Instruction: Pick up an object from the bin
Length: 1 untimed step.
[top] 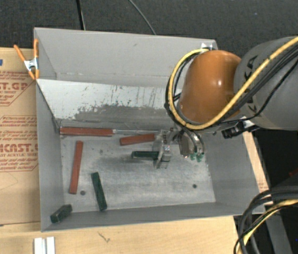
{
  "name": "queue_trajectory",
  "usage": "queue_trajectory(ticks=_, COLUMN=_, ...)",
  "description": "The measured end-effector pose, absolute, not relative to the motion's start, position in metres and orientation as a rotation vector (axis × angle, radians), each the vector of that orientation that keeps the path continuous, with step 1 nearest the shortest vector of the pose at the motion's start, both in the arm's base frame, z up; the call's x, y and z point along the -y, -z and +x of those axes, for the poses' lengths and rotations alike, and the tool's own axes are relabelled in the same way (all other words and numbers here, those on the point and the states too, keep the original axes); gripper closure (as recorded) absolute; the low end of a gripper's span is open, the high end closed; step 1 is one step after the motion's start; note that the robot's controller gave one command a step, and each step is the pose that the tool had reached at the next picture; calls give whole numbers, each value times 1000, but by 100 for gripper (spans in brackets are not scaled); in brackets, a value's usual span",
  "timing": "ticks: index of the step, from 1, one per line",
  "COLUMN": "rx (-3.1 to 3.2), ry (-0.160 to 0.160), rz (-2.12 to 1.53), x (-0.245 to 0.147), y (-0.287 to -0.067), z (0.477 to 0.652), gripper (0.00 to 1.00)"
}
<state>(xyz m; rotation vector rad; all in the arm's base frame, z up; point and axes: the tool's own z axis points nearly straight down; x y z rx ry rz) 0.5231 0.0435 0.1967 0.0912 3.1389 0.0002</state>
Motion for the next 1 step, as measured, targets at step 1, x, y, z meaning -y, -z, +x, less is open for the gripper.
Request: queue_trajectory(ticks=1, rx=-3139, ry=-2, rz=-97, x=-16, y=-218, z=522, gripper=100)
